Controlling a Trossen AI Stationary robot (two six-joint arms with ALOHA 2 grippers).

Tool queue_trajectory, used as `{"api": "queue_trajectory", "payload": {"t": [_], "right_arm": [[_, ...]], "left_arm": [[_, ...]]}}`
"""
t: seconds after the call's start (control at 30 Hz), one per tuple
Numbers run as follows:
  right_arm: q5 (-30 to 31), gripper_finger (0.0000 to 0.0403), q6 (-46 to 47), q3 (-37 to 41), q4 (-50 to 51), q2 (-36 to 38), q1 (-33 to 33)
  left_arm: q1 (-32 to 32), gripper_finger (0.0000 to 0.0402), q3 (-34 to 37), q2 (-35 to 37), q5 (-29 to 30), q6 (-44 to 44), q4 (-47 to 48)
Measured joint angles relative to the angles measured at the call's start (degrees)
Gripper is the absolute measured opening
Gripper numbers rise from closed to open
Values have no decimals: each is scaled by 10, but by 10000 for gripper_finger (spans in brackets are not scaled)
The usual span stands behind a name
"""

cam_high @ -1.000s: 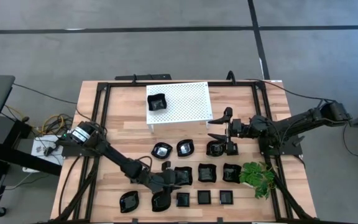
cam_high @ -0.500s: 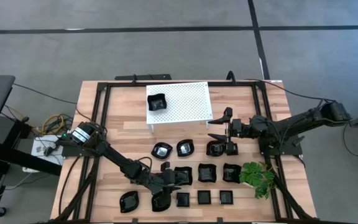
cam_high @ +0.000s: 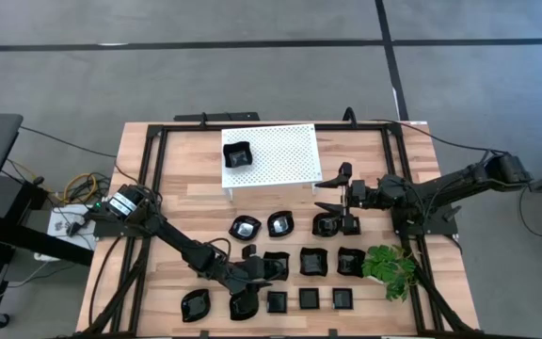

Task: Pick & Place Mini shaped plates
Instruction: Stack the black distorted square plate on top of the black distorted square plate on the shelf

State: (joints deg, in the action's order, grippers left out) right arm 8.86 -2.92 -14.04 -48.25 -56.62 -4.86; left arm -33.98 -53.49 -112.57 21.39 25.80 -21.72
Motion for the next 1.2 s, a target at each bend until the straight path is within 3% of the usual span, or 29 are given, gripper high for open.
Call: {"api": "queue_trajectory", "payload": {"t": [0.43, 0.8, 1.2], "right_arm": [[0, 244, 0, 0, 0, 0, 0], [0, 244, 0, 0, 0, 0, 0], [0, 244, 0, 0, 0, 0, 0]], "left_arm": [[3, 123, 0, 0, -1, -75, -1], [6, 12, 0, 0, -6, -74, -6], [5, 8, -26, 14, -7, -104, -10]]}}
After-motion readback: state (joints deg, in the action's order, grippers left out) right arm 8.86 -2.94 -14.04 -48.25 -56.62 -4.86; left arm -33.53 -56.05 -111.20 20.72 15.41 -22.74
